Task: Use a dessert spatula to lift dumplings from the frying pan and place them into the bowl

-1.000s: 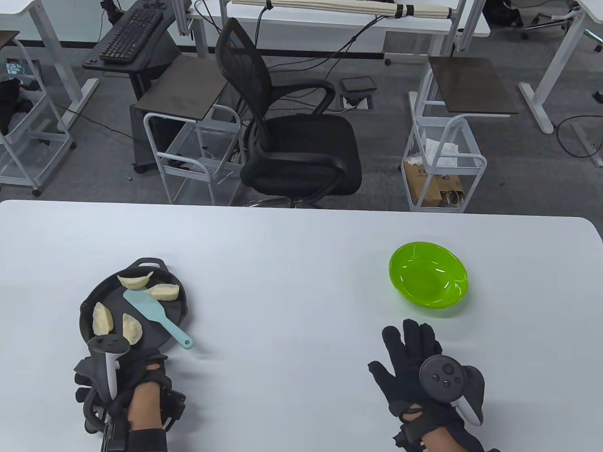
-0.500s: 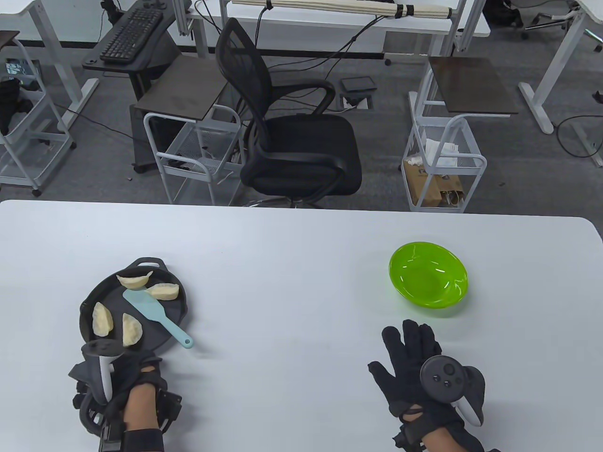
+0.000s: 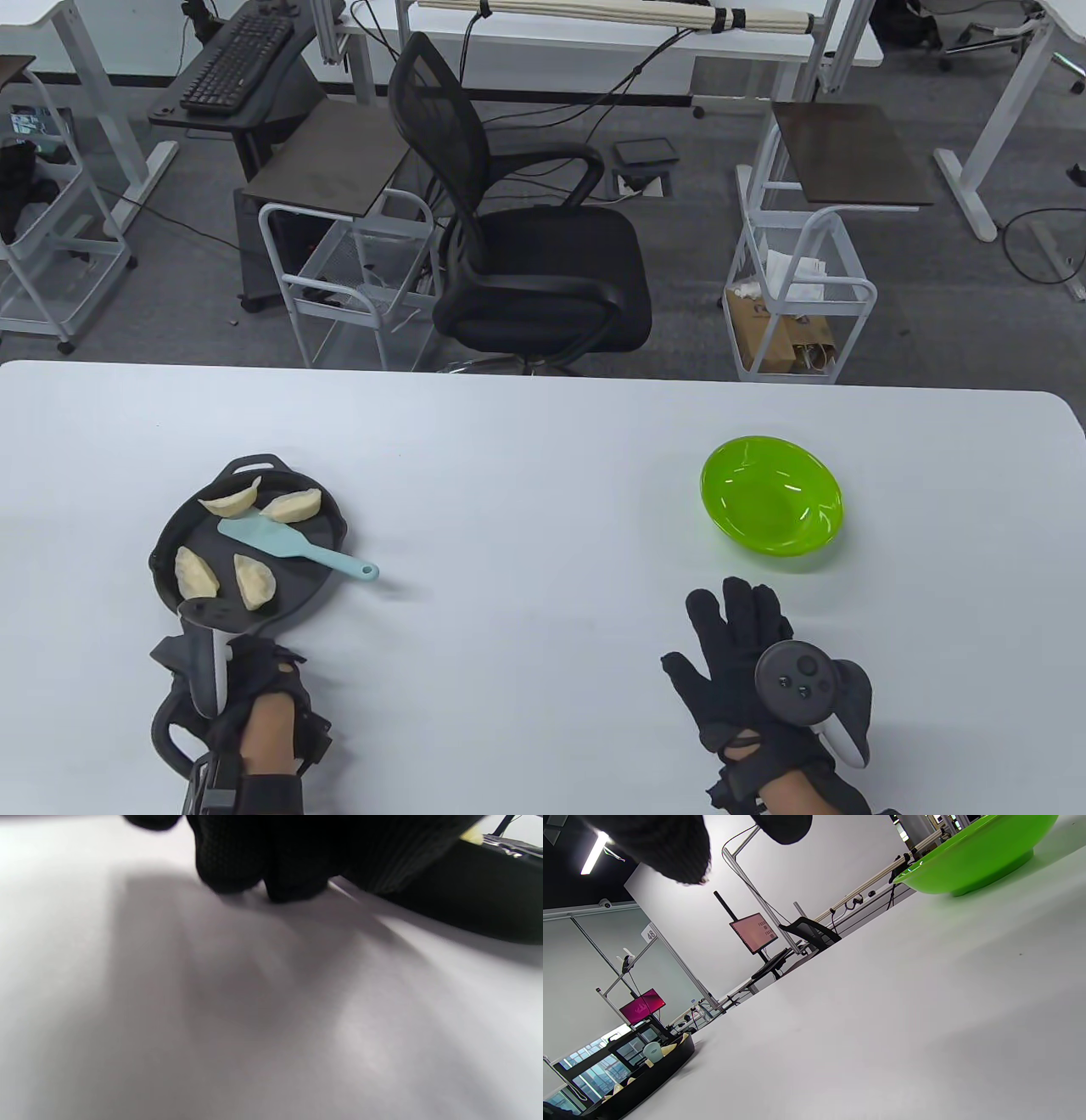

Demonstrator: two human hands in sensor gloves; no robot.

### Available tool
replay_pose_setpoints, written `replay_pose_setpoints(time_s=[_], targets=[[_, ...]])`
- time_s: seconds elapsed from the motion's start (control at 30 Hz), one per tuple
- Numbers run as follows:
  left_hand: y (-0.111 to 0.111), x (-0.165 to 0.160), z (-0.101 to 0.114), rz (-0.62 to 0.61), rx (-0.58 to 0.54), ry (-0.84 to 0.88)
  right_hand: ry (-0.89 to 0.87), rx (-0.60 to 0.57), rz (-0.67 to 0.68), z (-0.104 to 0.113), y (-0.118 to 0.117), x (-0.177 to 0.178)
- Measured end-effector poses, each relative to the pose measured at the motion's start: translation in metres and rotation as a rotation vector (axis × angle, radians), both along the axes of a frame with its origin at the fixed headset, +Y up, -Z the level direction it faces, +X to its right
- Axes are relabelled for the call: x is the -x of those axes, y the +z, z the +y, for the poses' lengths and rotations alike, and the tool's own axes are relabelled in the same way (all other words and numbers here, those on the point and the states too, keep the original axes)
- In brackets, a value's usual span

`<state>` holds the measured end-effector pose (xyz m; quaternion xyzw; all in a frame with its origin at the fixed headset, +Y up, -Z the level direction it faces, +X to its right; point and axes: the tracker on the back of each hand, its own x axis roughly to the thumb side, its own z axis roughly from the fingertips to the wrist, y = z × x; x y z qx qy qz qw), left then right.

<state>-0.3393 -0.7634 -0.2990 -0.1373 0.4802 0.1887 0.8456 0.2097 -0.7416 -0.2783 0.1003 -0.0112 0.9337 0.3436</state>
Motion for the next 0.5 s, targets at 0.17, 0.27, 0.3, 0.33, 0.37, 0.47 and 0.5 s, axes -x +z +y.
replay_pose_setpoints(time_s=[0.17, 0.27, 0.3, 0.33, 0.37, 0.47, 0.5], targets=[[-0.0020, -0.0057, 0.0017, -0.031, -0.051, 0.029, -0.002, 0.002, -0.001, 0.0003, 0.0000, -0.0010], [-0.0027, -0.0082, 0.0014, -0.042, -0.092, 0.047, 0.000, 0.004, 0.001, 0.0004, -0.0001, -0.0008], [-0.0030, -0.0086, 0.0012, -0.043, -0.100, 0.055, -0.002, 0.006, 0.003, 0.0001, -0.0002, -0.0006], [-0.0031, -0.0084, 0.0010, -0.043, -0.105, 0.060, -0.004, 0.011, 0.005, -0.0002, -0.0001, -0.0003], [-0.0033, -0.0083, 0.0004, -0.041, -0.114, 0.067, -0.004, 0.014, 0.006, -0.0005, -0.0003, -0.0001], [-0.0038, -0.0071, -0.0005, -0.037, -0.130, 0.083, -0.002, 0.021, 0.010, -0.0012, -0.0006, 0.0008], [-0.0039, -0.0069, -0.0007, -0.037, -0.136, 0.090, -0.003, 0.023, 0.011, -0.0013, -0.0007, 0.0012]])
